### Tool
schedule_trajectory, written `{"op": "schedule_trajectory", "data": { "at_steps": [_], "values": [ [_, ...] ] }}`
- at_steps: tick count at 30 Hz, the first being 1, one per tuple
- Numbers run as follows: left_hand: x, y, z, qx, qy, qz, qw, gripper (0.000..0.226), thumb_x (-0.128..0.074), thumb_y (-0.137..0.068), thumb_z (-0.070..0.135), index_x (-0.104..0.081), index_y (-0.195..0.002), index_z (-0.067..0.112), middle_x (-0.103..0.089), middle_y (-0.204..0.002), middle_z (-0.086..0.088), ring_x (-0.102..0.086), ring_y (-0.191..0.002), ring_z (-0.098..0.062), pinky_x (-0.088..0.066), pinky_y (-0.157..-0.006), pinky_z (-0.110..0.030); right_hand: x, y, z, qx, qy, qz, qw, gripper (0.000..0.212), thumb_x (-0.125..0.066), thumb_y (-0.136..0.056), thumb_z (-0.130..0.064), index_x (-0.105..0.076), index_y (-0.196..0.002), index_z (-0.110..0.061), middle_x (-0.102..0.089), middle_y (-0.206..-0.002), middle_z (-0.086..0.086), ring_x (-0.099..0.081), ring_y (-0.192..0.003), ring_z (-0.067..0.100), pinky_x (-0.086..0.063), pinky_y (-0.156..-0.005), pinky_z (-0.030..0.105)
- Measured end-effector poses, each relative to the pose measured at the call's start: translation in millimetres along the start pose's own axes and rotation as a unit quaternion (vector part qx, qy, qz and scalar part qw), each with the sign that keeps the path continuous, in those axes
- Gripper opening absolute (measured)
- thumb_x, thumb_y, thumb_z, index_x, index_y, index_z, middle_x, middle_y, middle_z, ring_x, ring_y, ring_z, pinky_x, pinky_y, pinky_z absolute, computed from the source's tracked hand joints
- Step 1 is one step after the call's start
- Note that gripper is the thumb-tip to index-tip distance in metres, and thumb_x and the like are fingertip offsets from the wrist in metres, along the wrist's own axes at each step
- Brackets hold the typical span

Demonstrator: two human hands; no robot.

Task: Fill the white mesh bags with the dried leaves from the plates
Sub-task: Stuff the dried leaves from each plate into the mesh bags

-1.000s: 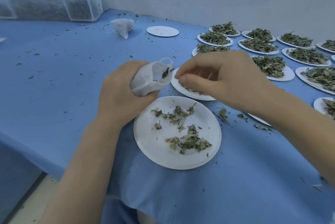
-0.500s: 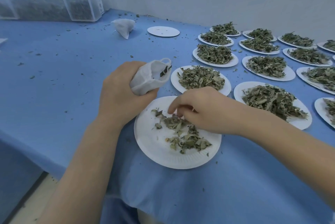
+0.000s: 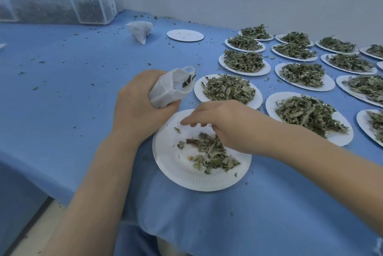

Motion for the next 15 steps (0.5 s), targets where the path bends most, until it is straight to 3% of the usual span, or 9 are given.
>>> {"op": "schedule_trajectory", "data": {
  "at_steps": [5, 9, 12, 15],
  "values": [
    [-1, 0, 1, -0.001, 0.002, -0.003, 1.0, 0.027, -0.069, -0.067, 0.026, -0.063, -0.093, 0.023, -0.061, -0.086, 0.013, -0.055, -0.078, -0.006, -0.042, -0.068, -0.015, -6, -2, -8, 0.006, 0.0, -0.026, 1.0, 0.068, -0.038, -0.078, 0.014, -0.062, -0.121, -0.032, -0.05, -0.129, -0.01, -0.048, -0.113, 0.013, -0.044, -0.09, 0.037],
    [0, 0, -2, 0.002, 0.001, 0.005, 1.0, 0.026, -0.069, -0.067, 0.028, -0.062, -0.093, 0.028, -0.059, -0.084, 0.017, -0.055, -0.078, -0.005, -0.044, -0.068, -0.018, 4, 16, -3, -0.001, -0.02, -0.041, 0.999, 0.049, -0.043, -0.087, 0.003, -0.067, -0.113, -0.032, -0.059, -0.118, -0.013, -0.053, -0.103, 0.005, -0.04, -0.093, 0.023],
    [0, 0, -1, -0.002, 0.004, 0.01, 1.0, 0.025, -0.068, -0.067, 0.026, -0.062, -0.091, 0.029, -0.06, -0.085, 0.015, -0.055, -0.076, -0.007, -0.046, -0.066, -0.023, 13, 31, 4, -0.012, -0.039, -0.013, 0.999, 0.029, -0.046, -0.095, -0.033, -0.062, -0.119, -0.037, -0.058, -0.114, -0.014, -0.05, -0.081, -0.009, -0.036, -0.081, 0.005],
    [0, 0, -1, -0.006, 0.005, 0.009, 1.0, 0.025, -0.069, -0.067, 0.025, -0.062, -0.09, 0.03, -0.061, -0.085, 0.014, -0.054, -0.076, -0.005, -0.042, -0.066, -0.015, 13, 42, 11, -0.057, -0.02, -0.051, 0.997, 0.066, -0.036, -0.068, -0.079, -0.049, -0.126, -0.05, -0.043, -0.118, -0.024, -0.043, -0.086, -0.017, -0.033, -0.071, 0.006]
  ]
}}
Point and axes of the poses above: each hand's wrist, its own y-axis away from the middle knuckle, its own x-axis out of the back of the hand, z = x × y, the point moved 2 cm from there along -y, towards the middle knuckle
